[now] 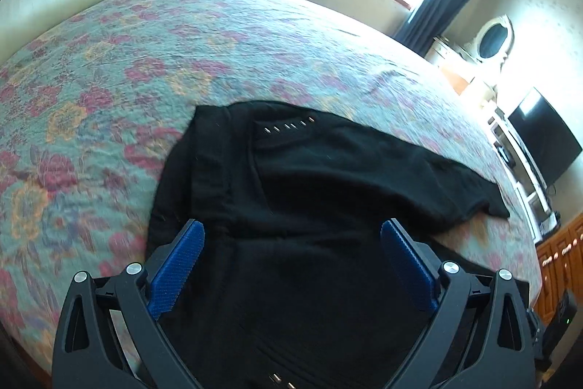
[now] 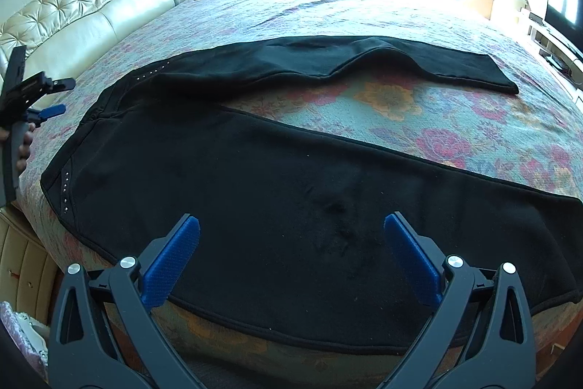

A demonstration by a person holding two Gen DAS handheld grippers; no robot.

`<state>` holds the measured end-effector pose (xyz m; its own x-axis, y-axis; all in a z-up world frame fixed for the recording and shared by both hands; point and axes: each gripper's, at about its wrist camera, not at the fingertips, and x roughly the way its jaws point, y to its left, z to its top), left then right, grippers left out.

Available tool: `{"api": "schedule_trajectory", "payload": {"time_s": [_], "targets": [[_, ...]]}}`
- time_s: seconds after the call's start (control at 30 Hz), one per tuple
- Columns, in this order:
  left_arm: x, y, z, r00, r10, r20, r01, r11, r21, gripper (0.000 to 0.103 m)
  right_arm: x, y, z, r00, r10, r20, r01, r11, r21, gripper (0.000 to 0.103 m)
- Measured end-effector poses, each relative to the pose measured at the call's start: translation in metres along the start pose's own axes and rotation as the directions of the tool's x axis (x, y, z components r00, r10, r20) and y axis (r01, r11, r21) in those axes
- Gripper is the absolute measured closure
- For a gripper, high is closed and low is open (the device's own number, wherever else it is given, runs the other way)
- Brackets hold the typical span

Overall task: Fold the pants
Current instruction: 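Lower the left tool onto the pants waistband and close on it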

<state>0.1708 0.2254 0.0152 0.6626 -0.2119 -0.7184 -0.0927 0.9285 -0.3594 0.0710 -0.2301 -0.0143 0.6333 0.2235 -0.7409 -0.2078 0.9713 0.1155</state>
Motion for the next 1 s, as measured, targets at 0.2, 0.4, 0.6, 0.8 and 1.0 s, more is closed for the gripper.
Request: {"api": "schedule_trajectory", "payload": {"time_s": [0.2,0.4,0.6,0.8,1.0], "targets": [[0.086,0.085,0.057,0.985,0.052,-0.162,-0.071,0.991,-0.116,0.006,0.016,0.007,0.012,0.999,0.041,-0.019,-0.041,0.999,-0.010,0.002],[0.115,0.102,0.079,0.970,-0.161,-0.181,0.125,0.972,-0.198,0.006,0.035,0.004,0.018,0.998,0.050,-0.039,-0.050,0.999,0.020,0.002],[0.126,0.099,0.072,0.888,-0.427,-0.171,0.359,0.876,-0.322,0.005,0.054,0.005,0.015,0.995,0.045,-0.087,-0.043,0.999,0.033,0.002],[0.122,0.114,0.066,0.890,-0.442,-0.114,0.368,0.843,-0.392,0.005,0.052,0.008,0.026,0.996,0.053,-0.071,-0.054,0.999,-0.007,0.002],[0.120,0.086,0.071,0.936,-0.296,-0.189,0.248,0.938,-0.242,0.005,0.058,-0.010,0.093,0.980,0.194,-0.042,-0.196,0.978,-0.071,0.002]]}}
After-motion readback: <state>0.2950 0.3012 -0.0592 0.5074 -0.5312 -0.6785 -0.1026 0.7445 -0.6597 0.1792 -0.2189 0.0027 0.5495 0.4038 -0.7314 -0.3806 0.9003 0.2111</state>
